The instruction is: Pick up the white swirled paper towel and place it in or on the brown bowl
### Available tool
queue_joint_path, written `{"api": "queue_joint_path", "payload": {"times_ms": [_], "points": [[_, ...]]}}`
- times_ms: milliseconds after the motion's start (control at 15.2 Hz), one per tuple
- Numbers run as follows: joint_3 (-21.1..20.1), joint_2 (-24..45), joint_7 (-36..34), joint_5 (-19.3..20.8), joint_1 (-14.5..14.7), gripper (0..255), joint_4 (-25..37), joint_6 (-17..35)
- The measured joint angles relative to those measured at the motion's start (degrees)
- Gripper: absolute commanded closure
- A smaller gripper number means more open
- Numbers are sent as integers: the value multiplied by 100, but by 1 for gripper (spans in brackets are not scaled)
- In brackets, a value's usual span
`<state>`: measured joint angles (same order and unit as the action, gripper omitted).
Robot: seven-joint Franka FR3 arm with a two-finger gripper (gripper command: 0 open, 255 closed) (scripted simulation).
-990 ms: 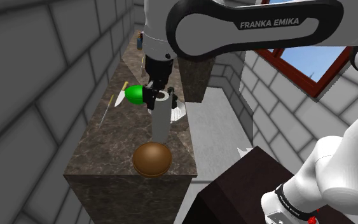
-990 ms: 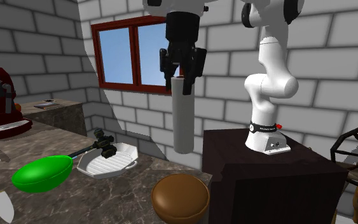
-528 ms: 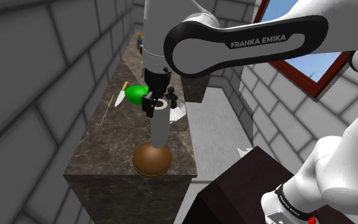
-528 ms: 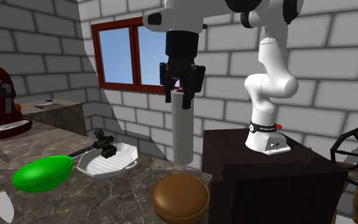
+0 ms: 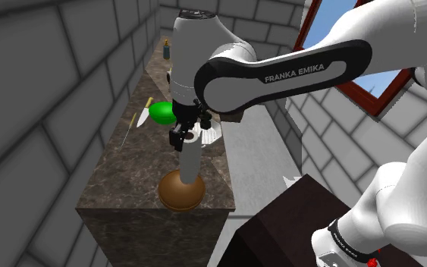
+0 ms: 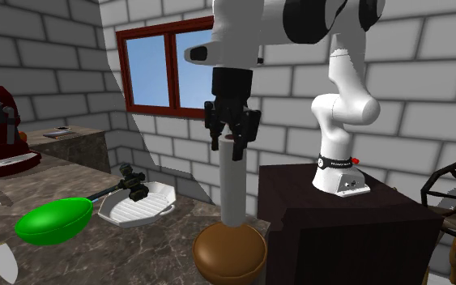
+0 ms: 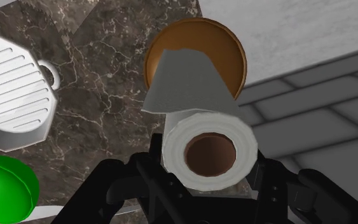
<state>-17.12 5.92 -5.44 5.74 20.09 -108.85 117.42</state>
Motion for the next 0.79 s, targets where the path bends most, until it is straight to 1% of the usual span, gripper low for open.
{"api": "queue_joint_path", "payload": {"times_ms": [396, 792], "points": [[10, 126, -57, 64, 3, 255, -285, 402], [11, 154, -69, 77, 6, 255, -318, 463]]}}
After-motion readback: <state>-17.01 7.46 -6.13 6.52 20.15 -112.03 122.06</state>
